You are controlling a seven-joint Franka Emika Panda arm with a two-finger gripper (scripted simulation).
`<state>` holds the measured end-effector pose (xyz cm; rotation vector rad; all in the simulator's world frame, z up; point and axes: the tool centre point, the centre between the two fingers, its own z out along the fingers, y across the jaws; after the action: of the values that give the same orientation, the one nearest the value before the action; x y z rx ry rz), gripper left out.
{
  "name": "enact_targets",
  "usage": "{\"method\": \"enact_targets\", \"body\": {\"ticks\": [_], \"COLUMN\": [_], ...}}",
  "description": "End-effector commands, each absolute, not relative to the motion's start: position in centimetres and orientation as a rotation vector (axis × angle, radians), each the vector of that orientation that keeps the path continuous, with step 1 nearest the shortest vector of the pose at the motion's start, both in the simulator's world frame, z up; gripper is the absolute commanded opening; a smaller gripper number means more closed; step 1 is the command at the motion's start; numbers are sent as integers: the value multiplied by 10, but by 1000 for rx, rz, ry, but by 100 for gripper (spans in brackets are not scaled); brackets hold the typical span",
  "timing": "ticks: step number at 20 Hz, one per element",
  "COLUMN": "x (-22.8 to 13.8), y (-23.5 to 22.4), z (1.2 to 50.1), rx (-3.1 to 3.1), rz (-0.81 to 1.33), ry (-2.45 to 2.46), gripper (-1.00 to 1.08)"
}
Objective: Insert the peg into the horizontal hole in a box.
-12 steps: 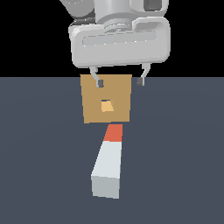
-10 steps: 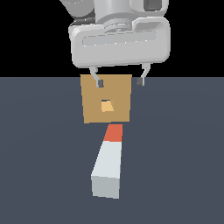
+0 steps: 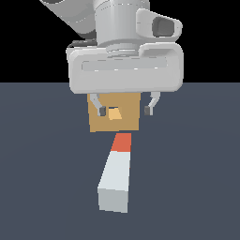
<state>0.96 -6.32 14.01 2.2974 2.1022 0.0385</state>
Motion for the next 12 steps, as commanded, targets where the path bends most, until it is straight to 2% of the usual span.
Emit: {"method": "enact_targets", "body": {"ticks": [1, 6, 12], "x": [4, -4, -6], "y": [-80, -105, -114], "z": [118, 85, 73], "rx": [2315, 2338, 2346], "rz": [25, 7, 0], "ry": [2097, 2091, 2089], "gripper": [100, 100, 100]}}
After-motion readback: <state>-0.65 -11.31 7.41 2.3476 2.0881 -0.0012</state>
